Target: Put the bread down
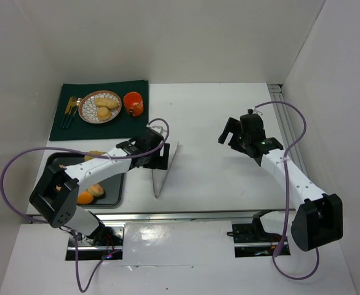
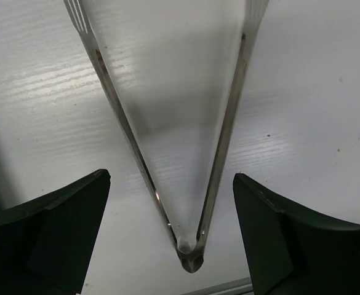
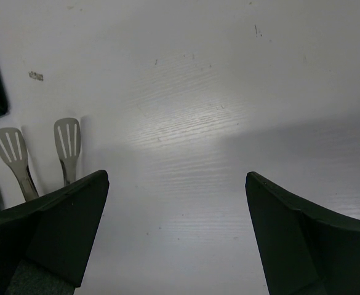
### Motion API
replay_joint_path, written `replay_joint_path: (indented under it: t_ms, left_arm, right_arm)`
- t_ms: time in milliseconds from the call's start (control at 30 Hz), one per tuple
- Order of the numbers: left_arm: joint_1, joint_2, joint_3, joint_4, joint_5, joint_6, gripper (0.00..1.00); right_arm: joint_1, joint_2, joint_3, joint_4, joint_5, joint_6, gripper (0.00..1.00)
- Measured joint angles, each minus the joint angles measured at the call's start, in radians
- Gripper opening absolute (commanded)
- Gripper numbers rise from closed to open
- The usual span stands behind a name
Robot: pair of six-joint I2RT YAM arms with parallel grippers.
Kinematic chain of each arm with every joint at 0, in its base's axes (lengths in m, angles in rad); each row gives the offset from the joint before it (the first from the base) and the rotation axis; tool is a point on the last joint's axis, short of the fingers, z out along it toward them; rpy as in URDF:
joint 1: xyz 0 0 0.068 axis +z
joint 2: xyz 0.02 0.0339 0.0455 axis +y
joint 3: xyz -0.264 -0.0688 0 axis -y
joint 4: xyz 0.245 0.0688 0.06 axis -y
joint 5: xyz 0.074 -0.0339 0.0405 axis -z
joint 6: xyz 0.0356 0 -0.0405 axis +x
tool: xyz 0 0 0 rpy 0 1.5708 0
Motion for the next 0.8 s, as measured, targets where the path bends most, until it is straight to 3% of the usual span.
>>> replay_joint_path:
  t_ms: [233, 400, 800]
  left_arm:
    - [-0.008, -0.019, 0.219, -0.113, -0.051, 0.002, 0.94]
    - [0.000, -0.126, 0.315, -0.170, -0.077, 0.004, 0.94]
    - [0.173, -0.365, 0.250, -0.249, -0.029, -0.001, 0.93]
  right_arm:
    - [0.000, 0.002, 0.022, -0.027, 0.028, 0.006, 0.99]
    - [0.000, 0.027, 0.044, -0.064, 0.062, 0.011, 0.99]
    - [0.000, 0.044, 0.049, -0.082, 0.078, 0.014, 0.99]
